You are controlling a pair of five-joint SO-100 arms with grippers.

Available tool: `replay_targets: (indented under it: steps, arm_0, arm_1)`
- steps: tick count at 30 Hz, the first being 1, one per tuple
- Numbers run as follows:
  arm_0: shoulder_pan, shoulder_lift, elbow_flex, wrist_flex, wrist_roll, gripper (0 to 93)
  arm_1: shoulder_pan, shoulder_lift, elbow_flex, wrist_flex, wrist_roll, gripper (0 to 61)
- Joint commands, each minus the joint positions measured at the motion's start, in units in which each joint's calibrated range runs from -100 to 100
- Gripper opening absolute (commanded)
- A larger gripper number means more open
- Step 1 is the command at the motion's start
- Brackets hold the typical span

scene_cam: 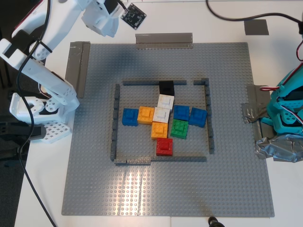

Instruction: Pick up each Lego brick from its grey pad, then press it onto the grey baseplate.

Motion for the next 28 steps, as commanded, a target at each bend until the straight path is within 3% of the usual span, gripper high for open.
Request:
replay_targets:
  steps: [1, 10, 28]
  arm_0:
    - [3.04, -1.65, 2.85, -0.35, 1.07, 0.0]
    - [3.04, -1.56, 17.30, -0.35, 1.07, 0.0]
    - [1.88, -1.65, 18.48, -5.88, 1.12, 0.0]
  arm_1:
    - [-0.39, -0.76, -2.09, -0.11, -0.63, 0.1]
    - [0.05, -1.19, -2.09, -0.03, -0.39, 0.1]
    - [0.19, -1.70, -2.18, 0.05, -0.49, 0.1]
